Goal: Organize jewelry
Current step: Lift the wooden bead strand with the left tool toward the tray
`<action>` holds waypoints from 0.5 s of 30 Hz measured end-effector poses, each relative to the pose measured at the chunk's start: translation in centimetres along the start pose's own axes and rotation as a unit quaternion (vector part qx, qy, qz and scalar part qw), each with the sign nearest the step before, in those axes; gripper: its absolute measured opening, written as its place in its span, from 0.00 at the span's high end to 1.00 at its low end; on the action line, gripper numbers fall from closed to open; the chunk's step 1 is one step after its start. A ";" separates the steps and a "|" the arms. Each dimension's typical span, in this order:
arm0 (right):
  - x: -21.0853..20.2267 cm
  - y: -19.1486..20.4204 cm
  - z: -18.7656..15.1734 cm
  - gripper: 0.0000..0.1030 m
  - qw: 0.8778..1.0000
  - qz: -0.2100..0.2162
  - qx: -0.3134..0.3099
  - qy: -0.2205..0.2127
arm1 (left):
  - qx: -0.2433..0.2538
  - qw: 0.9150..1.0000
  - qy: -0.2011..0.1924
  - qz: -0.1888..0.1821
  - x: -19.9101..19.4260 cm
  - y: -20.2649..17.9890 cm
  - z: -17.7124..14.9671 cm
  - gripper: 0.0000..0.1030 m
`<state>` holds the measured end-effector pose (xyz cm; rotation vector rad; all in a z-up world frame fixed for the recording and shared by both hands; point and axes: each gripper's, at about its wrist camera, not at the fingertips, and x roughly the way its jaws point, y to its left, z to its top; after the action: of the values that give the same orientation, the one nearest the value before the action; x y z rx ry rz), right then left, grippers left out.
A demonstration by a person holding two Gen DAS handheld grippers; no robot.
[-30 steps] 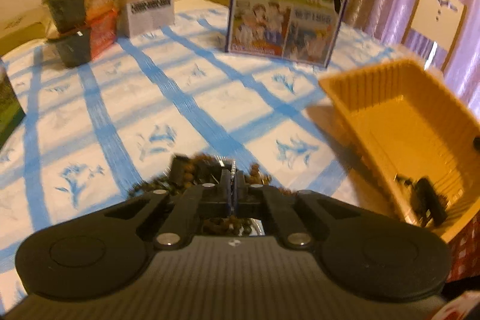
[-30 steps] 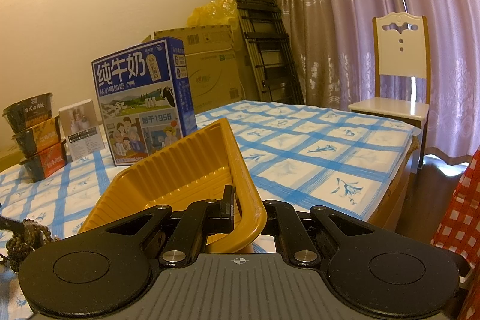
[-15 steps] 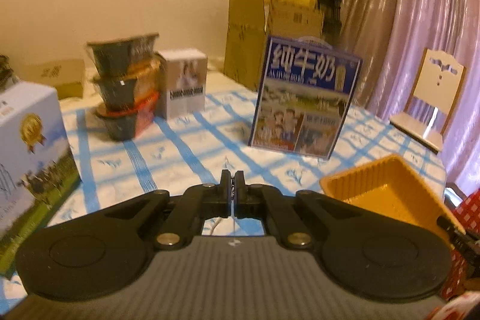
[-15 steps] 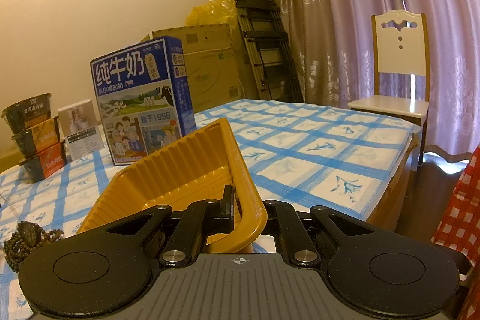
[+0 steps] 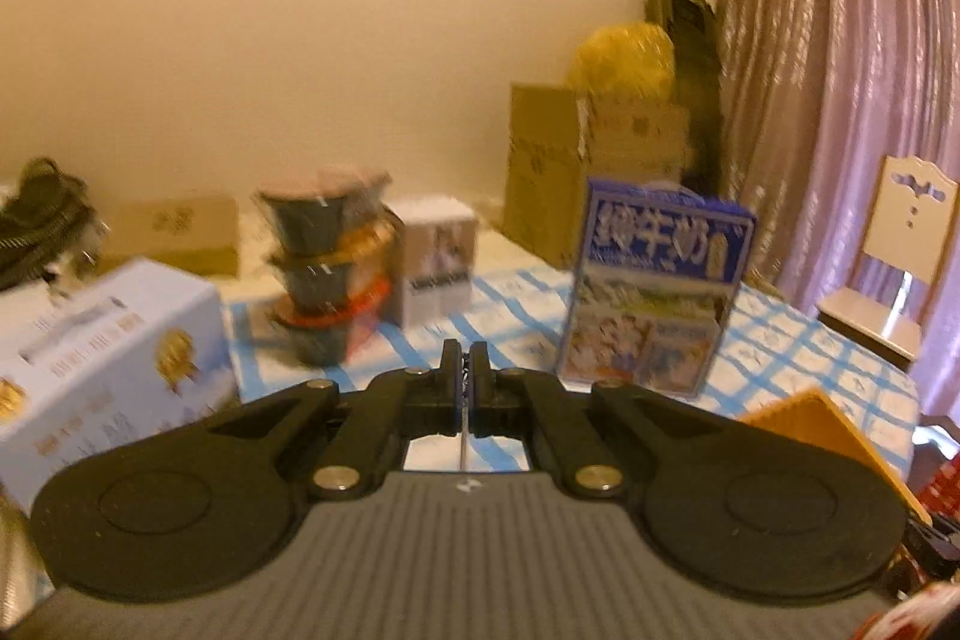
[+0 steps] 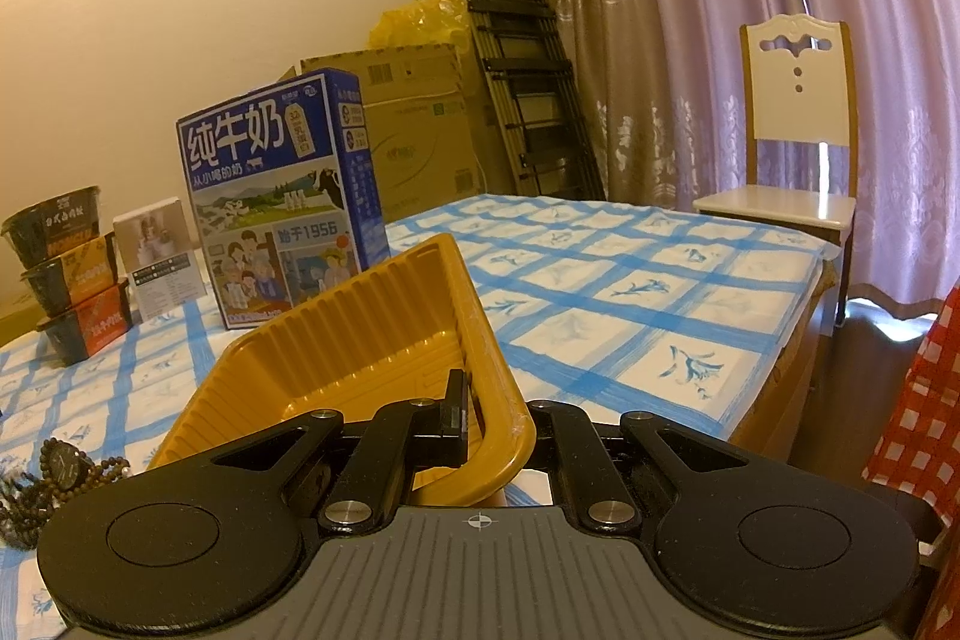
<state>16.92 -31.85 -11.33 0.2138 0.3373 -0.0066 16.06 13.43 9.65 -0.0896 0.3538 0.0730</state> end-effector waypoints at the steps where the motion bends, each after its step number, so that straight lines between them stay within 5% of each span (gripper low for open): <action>1: 0.0 0.0 0.0 0.93 1.000 0.000 0.000 0.000 | 0.003 1.000 -0.004 0.004 -0.4 0.2 0.3 0.99; 15: 0.0 0.0 0.1 0.93 1.000 0.000 -0.002 -0.001 | -0.007 1.000 0.023 0.001 -1.9 0.5 -0.1 0.99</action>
<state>16.94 -31.84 -11.26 0.2097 0.3353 -0.0060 14.24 13.82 10.18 -0.1055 0.3995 0.0758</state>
